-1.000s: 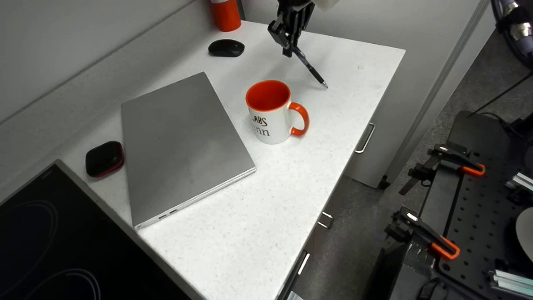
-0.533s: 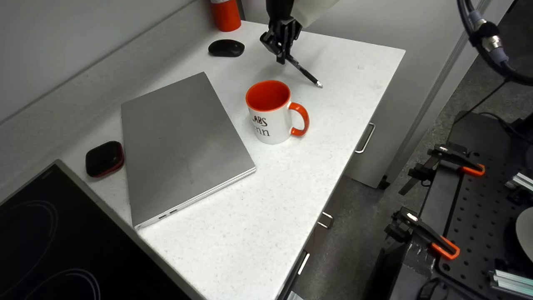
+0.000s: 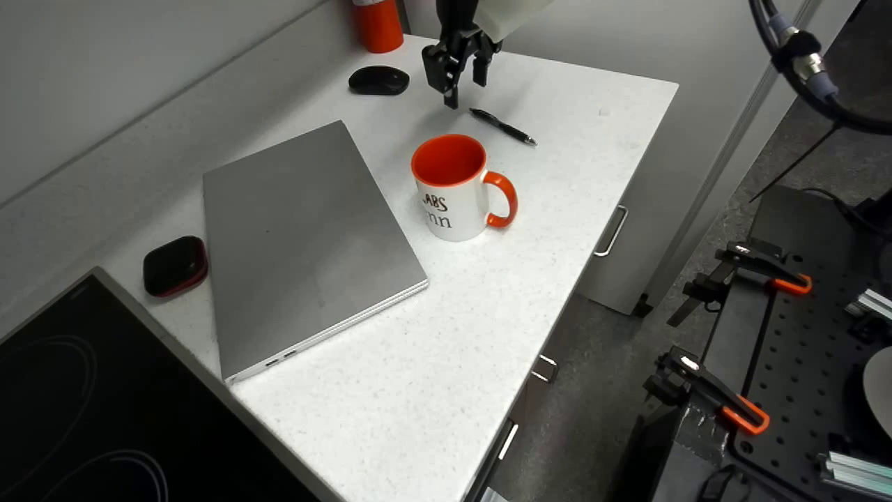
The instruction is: Pick the marker from the cup and put it on the table
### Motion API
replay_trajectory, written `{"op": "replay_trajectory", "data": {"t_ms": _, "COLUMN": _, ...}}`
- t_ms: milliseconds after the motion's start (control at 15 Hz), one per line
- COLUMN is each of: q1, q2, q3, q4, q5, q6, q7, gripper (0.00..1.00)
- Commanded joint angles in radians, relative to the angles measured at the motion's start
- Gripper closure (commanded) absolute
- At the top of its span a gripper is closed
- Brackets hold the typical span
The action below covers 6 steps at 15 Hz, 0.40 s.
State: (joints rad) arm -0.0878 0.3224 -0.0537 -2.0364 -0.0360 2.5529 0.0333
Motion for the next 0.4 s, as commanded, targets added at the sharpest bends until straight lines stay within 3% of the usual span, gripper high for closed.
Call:
{"op": "replay_trajectory", "data": {"t_ms": 0, "q1": -0.005, "q2": -0.051, "q3": 0.009, "q4": -0.002, "q5": 0.047, "q6": -0.045, "q7": -0.032, "gripper": 0.01}}
{"op": "replay_trajectory", "data": {"t_ms": 333, "q1": 0.006, "q2": -0.054, "q3": 0.002, "q4": 0.0, "q5": 0.031, "q6": -0.054, "q7": -0.034, "gripper": 0.0}}
